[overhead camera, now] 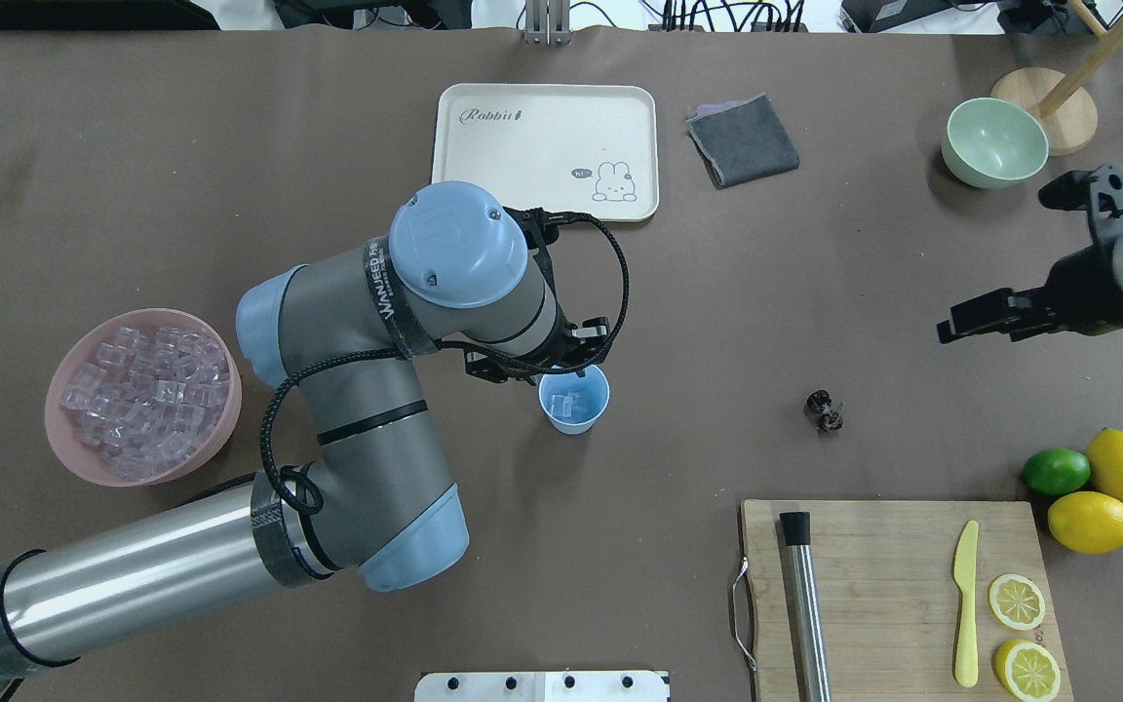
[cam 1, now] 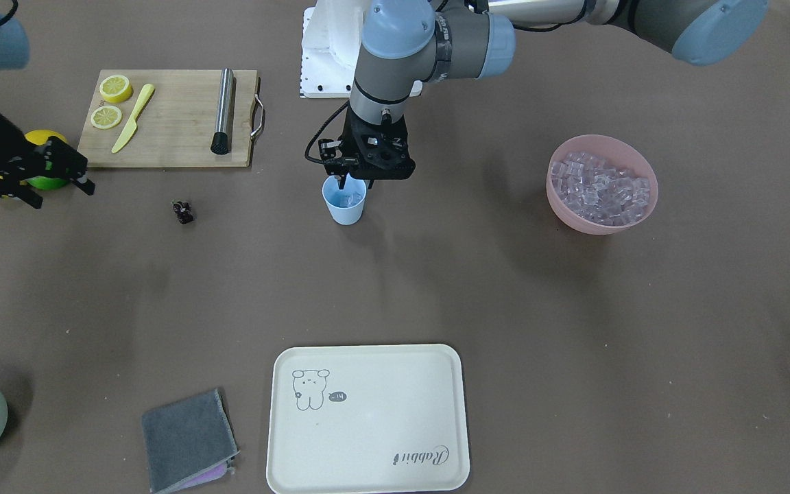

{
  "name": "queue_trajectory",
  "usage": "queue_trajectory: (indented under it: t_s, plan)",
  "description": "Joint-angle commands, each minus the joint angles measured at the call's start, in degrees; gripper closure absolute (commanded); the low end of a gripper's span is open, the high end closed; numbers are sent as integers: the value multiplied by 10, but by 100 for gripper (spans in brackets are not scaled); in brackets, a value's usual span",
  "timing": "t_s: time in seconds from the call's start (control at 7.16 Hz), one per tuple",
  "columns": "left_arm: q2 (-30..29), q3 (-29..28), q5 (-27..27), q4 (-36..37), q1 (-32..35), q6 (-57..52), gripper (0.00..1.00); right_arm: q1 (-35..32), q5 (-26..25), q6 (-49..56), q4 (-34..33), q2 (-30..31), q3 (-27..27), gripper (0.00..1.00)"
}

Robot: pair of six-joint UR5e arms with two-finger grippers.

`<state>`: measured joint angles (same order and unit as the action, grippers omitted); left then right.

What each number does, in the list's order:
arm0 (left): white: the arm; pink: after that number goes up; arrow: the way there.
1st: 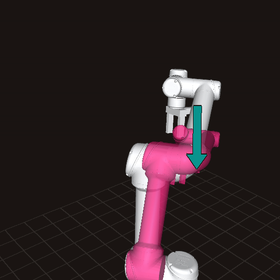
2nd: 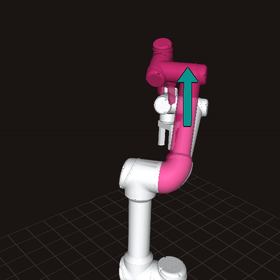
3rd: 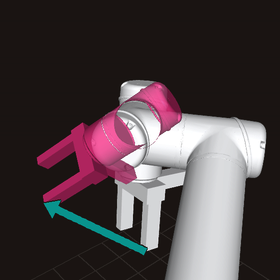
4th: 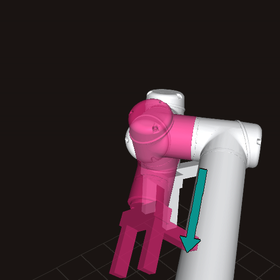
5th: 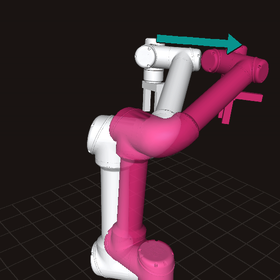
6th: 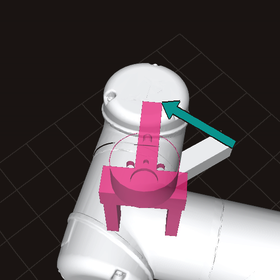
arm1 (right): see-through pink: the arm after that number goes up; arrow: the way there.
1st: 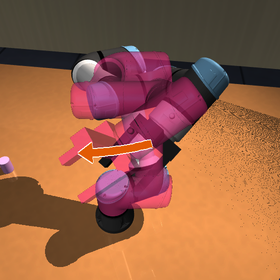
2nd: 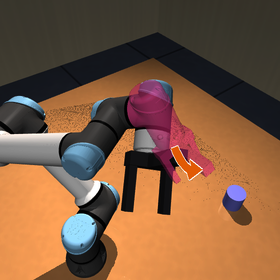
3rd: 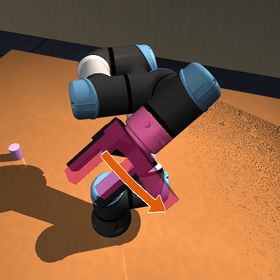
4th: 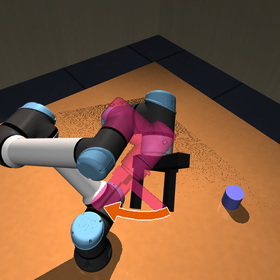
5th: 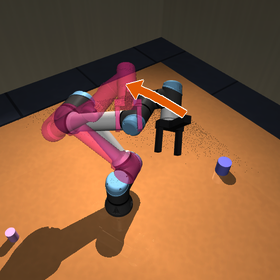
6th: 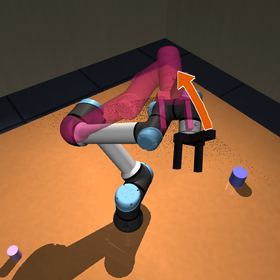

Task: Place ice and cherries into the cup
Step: 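Carry the ice cube with the left gripper to the blue cup and release, then grasp the dark cherry with the right gripper while the left gripper withdraws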

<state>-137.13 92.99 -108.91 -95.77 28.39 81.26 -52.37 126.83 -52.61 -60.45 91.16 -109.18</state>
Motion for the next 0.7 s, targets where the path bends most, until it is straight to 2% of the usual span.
queue_trajectory:
  t_s: [0.0, 0.14, 0.28, 0.42, 0.56]
  plan:
    - [3, 6, 1, 1, 11, -1, 5, 112, -100, -95, -3, -48, 6, 2]
    - [12, 27, 1, 6, 19, -2, 5, 148, -133, -95, -5, -49, 11, 6]
    - [32, 47, 1, 6, 19, -2, 5, 157, -142, -95, -5, -47, 22, 15]
    - [33, 49, 2, 6, 20, -1, 4, 155, -142, -94, -5, -41, 23, 42]
    - [34, 49, 3, 6, 20, 0, 4, 156, -141, -94, -5, -40, 27, 63]
